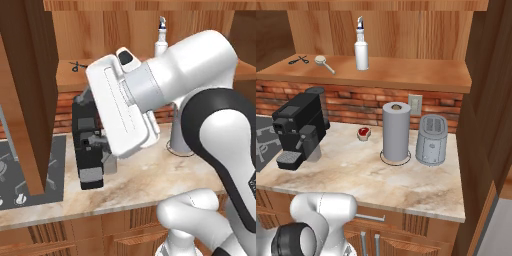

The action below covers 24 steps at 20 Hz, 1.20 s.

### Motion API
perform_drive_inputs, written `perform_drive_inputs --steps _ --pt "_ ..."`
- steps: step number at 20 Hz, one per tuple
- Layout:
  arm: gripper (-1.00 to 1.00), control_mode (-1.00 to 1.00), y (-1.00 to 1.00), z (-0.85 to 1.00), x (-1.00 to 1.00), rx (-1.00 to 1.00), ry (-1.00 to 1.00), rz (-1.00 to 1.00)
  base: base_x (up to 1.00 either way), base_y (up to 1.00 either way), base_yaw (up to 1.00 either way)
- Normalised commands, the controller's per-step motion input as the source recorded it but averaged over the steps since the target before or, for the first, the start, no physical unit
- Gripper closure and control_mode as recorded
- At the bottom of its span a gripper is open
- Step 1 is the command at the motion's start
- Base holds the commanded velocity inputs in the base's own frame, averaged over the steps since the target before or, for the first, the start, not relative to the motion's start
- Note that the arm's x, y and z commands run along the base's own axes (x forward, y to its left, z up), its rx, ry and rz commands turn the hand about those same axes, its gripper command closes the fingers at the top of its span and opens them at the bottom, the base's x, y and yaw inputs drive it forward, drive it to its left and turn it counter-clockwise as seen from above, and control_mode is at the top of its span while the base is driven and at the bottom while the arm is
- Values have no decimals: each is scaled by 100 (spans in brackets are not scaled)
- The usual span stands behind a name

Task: Pick the dish brush and spray from the cabinet and place them on the counter.

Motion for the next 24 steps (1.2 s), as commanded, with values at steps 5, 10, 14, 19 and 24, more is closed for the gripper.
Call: perform_drive_inputs --steps 5,10,14,19,24 --pt "-100 -100 -52 0 0 1 -3 -4 0 0 0" --pt "-100 -100 -55 4 -1 0 0 -5 0 0 0" --pt "-100 -100 -61 9 -1 2 0 -9 0 0 0" --pt "-100 -100 -59 9 0 1 0 -12 0 0 0" --pt "-100 -100 -52 5 0 0 0 -13 0 0 0"
